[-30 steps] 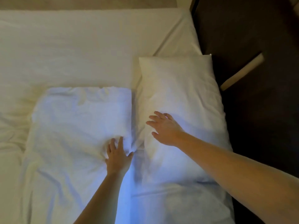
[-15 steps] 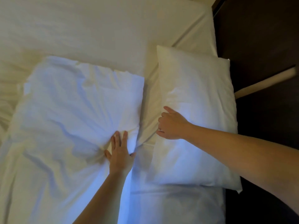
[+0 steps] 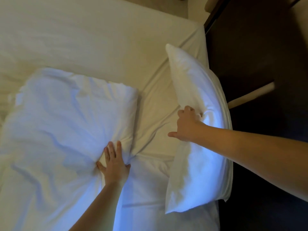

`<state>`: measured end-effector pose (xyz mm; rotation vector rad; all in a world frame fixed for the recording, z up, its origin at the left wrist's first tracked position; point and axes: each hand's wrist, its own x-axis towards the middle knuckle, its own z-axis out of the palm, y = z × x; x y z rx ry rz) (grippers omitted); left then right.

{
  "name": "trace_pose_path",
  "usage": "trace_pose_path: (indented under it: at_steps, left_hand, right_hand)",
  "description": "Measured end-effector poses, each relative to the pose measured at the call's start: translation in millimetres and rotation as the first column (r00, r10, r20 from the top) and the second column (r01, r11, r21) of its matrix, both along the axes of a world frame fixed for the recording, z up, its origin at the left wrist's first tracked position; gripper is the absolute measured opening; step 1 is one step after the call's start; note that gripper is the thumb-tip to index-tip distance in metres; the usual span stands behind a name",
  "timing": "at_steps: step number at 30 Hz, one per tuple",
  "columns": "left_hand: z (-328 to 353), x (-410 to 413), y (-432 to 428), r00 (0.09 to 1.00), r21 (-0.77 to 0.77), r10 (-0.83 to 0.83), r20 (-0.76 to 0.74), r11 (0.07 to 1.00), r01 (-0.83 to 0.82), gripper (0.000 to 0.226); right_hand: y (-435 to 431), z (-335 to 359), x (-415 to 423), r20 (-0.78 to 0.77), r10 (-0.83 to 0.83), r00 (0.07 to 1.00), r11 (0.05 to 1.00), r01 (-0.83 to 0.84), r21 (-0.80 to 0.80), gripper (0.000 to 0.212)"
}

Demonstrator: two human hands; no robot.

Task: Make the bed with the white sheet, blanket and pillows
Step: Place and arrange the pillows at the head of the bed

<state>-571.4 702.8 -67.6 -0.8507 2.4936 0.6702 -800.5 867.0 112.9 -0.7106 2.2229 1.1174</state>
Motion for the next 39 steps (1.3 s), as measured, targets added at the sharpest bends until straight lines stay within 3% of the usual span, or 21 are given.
trace_pose_path:
  at_steps: [3,7,12,21,26,33,39]
  left_hand:
    - [-4,3,0,1.0,-0.031,-0.016,-0.005,0.999,0.016,0.109]
    - [-5,4,4,1.0,-0.079,-0.014,0.0,0.997,0.014,0.114]
    - [-7,0,15,1.0,-0.17,0.02,-0.017,0.985,-0.023,0.113]
    - [3,-6,30,0.996,-0.252,0.056,0.074,0.967,-0.036,0.11]
    - [18,-13,38,0.986,-0.306,0.101,0.131,0.95,-0.056,0.118]
    - [12,-12,26,0.984,-0.316,-0.012,0.176,0.946,0.068,0.079]
    - [113,-42,29,0.997,-0.313,-0.079,0.01,0.947,0.079,0.072]
  right_hand:
    - [28,-4,9,-0.001,-0.069,0.998,0.998,0.069,0.001,0.09]
    - [83,9,16,-0.046,-0.018,0.999,0.995,0.014,-0.097,0.087]
    - [140,50,14,-0.115,0.018,0.993,0.995,-0.029,-0.095,0.087]
    - [205,66,10,-0.189,-0.351,0.917,0.933,0.325,-0.153,0.108]
    - [230,42,21,-0.213,-0.242,0.947,0.935,0.169,-0.311,0.103]
    - [260,37,16,-0.199,-0.218,0.956,0.896,0.115,-0.429,0.099]
    - [252,36,8,-0.142,-0.251,0.957,0.889,0.17,-0.425,0.098]
